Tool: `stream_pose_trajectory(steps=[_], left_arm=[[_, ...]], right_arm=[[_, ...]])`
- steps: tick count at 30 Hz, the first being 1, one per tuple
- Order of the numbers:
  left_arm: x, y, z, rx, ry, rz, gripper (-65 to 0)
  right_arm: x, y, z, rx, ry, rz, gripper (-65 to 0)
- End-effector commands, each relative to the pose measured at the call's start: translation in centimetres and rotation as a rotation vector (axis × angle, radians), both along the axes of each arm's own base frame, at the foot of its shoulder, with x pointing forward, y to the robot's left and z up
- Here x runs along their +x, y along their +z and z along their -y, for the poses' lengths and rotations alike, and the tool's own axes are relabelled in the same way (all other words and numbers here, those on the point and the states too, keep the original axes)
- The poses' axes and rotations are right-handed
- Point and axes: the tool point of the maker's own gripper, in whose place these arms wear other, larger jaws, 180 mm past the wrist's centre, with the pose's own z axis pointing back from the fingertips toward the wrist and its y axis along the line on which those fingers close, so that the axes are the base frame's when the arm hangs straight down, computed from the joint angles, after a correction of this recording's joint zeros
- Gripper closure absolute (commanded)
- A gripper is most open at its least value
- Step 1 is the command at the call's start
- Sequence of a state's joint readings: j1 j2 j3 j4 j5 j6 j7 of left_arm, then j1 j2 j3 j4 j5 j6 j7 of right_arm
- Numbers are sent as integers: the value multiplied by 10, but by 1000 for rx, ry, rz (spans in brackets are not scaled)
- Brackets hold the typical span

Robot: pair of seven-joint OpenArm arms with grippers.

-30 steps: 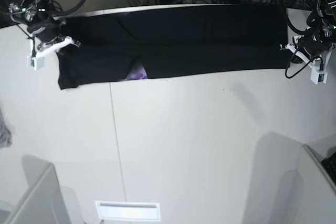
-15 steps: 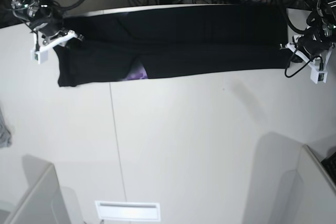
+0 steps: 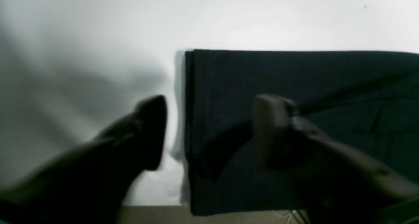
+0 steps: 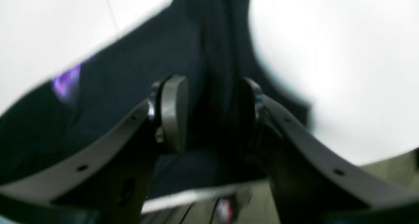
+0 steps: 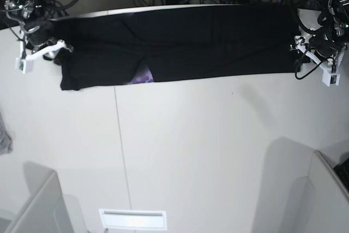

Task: Fold the T-shirt properly
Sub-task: 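Grasp the folded edge with both grippers and pull it toward the hem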

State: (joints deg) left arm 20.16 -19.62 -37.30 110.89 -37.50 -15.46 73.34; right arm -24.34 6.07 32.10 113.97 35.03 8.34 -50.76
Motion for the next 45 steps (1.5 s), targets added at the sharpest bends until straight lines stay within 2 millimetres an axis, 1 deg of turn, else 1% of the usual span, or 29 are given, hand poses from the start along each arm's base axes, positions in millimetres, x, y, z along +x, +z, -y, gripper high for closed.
stream_pose_trajectory(steps=[1, 2, 3, 4, 6, 9, 11, 12, 13, 15, 17, 18, 21, 22, 23, 26, 28, 30, 31, 32, 33, 36, 39, 40, 42, 44, 45], left_arm=[[5, 5, 1, 4, 1, 33, -262], [8, 4, 5, -10, 7, 54, -160], [10, 1, 7, -26, 17, 66, -44], [10, -3, 8, -41, 30, 64, 0], [7, -14, 9, -71, 56, 47, 0], [-4, -32, 5, -98, 87, -5, 0], [-7, -41, 1, -111, 109, -10, 0], [-8, -44, 0, -115, 118, -13, 0], [-12, -49, -3, -119, 128, -26, 0], [-17, -58, -8, -108, 144, -57, 0], [-24, -66, -16, -70, 157, -96, 0], [-26, -70, -19, -51, 159, -113, 0], [-22, -72, -14, -30, 128, -126, 0], [-20, -70, -13, -26, 122, -119, 0], [-17, -65, -12, -20, 115, -104, 0], [-5, -44, -8, 14, 81, -43, 0], [1, -32, -4, 32, 60, -11, 0], [3, -29, -3, 38, 52, -2, 0], [2, -30, -3, 42, 52, -6, 0], [0, -35, -2, 38, 50, -22, 0], [-1, -41, 2, 26, 43, -39, 0], [-7, -56, 7, 4, 32, -87, 0], [-14, -66, 4, 18, 43, -125, 0], [-17, -69, 3, 29, 49, -136, 0], [-21, -74, 1, 59, 60, -159, 0], [-24, -79, -1, 80, 70, -180, 0], [-20, -82, 1, 79, 66, -182, 0]], right_arm=[[19, 15, -6, -11, 52, 68, -191], [26, 14, -10, -13, 84, 72, -126], [32, 9, -13, -5, 112, 69, -38], [37, 6, -16, 3, 133, 66, 0], [45, -5, -17, 23, 149, 53, 0], [53, -25, -13, 63, 128, 17, 0], [58, -36, -9, 86, 107, -1, 0], [59, -40, -6, 93, 98, -11, 0], [61, -41, 4, 83, 86, -15, 0], [61, -48, 13, 83, 73, -38, 0], [60, -58, 16, 98, 56, -58, 0], [58, -64, 23, 96, 42, -69, 0], [55, -73, 31, 96, 22, -83, 0], [54, -72, 31, 91, 24, -81, 0], [56, -66, 31, 81, 31, -66, 0], [58, -38, 25, 27, 74, 1, 0], [60, -13, 18, -17, 111, 60, 0], [57, 5, 9, -43, 150, 76, 0], [54, 9, 5, -48, 164, 63, 0], [48, 8, 2, -46, 169, 31, 0], [44, 5, -4, -31, 172, 7, 0], [29, -11, -23, 16, 200, -66, 0], [15, -31, -45, 54, 252, -129, 0], [11, -41, -49, 69, 258, -156, 0], [7, -58, -46, 95, 222, -187, 0], [9, -68, -38, 105, 169, -191, 0], [11, -74, -35, 111, 149, -193, 0]])
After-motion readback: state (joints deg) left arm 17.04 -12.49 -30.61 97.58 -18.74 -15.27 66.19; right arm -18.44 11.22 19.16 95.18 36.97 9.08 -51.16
